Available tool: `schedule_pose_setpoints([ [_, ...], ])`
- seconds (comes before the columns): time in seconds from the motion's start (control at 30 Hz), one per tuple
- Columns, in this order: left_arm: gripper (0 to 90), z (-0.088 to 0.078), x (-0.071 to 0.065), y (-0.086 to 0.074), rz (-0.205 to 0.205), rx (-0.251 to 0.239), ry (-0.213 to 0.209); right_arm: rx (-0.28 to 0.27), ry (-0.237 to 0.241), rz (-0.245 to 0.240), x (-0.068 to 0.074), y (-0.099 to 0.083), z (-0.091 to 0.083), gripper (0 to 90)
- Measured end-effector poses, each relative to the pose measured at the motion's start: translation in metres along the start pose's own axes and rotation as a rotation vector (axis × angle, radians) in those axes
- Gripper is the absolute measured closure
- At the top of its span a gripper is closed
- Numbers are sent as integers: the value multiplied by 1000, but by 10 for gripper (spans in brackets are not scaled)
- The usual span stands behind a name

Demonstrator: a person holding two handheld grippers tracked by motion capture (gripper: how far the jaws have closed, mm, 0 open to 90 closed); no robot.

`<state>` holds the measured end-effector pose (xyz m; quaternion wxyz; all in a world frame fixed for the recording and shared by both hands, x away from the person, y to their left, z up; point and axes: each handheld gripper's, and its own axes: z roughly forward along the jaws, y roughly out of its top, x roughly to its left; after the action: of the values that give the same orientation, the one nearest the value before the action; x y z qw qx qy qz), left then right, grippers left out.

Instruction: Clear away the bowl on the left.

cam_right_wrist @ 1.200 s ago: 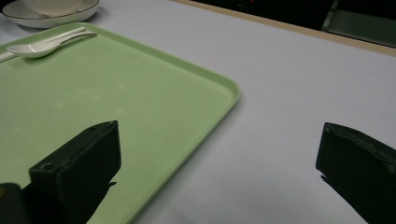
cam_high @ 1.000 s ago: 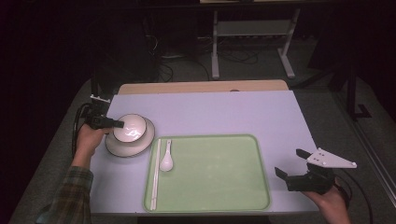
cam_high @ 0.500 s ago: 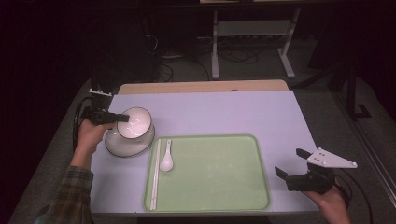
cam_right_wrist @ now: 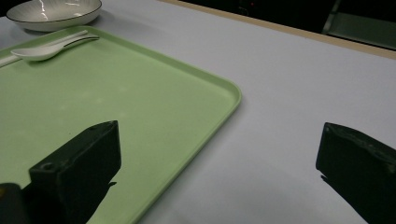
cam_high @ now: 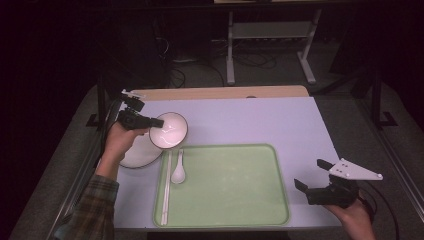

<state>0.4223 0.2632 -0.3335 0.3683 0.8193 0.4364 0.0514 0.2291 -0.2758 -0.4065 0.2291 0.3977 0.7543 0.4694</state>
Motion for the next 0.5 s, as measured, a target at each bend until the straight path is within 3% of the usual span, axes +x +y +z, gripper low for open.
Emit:
schedule_pose_setpoints([
  [0.5,826,58,-57,22,96,55,-107,-4,4,2,0,0,-1,0],
])
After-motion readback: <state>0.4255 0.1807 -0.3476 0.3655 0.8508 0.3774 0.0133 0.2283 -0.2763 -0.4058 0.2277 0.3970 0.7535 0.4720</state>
